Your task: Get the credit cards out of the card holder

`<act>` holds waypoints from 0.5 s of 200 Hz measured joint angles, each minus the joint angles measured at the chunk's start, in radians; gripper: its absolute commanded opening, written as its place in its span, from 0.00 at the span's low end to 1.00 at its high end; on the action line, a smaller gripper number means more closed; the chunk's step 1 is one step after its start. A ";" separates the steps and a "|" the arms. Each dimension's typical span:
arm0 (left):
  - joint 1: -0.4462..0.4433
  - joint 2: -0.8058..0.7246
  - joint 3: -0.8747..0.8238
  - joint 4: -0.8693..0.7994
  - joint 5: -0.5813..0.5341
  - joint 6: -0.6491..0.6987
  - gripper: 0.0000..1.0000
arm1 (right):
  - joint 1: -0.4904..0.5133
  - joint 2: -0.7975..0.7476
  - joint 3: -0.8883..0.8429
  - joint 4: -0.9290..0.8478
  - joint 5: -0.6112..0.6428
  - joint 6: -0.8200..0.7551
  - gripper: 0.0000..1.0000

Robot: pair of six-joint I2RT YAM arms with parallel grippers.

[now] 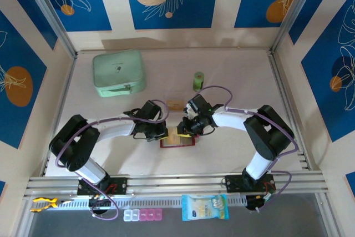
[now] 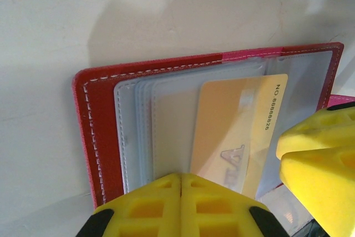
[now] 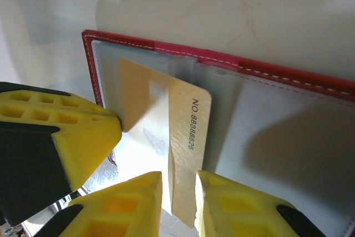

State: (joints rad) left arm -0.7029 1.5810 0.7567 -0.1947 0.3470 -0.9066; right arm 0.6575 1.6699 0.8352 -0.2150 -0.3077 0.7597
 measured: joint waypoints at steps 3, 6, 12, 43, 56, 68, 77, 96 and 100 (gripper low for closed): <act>0.000 0.000 0.000 0.000 0.000 0.000 0.03 | -0.001 0.000 -0.001 0.002 -0.002 0.000 0.24; 0.000 0.000 0.000 0.000 0.000 0.000 0.03 | -0.002 0.000 -0.002 0.004 -0.005 0.001 0.24; 0.000 0.001 0.000 0.000 0.000 0.000 0.03 | -0.004 0.001 -0.004 0.011 -0.009 0.001 0.24; 0.000 0.001 0.000 0.000 0.000 0.000 0.03 | -0.005 0.003 -0.008 0.027 -0.019 0.004 0.24; 0.000 0.001 0.000 0.000 0.000 0.000 0.03 | -0.005 0.006 -0.008 0.033 -0.023 0.005 0.24; 0.000 0.001 0.000 0.000 0.000 0.000 0.03 | -0.005 0.010 -0.008 0.039 -0.026 0.005 0.24; 0.000 0.001 0.000 0.000 0.000 0.000 0.03 | -0.005 0.013 -0.008 0.040 -0.026 0.005 0.24; 0.000 0.001 0.000 0.000 0.000 0.000 0.03 | -0.005 0.015 -0.010 0.040 -0.026 0.008 0.23; 0.000 0.001 0.000 0.000 0.000 0.000 0.03 | -0.005 0.015 -0.011 0.042 -0.026 0.008 0.23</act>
State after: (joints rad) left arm -0.7029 1.5818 0.7567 -0.1947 0.3470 -0.9066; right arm 0.6521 1.6848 0.8242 -0.1730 -0.3340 0.7677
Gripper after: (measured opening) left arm 0.061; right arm 0.234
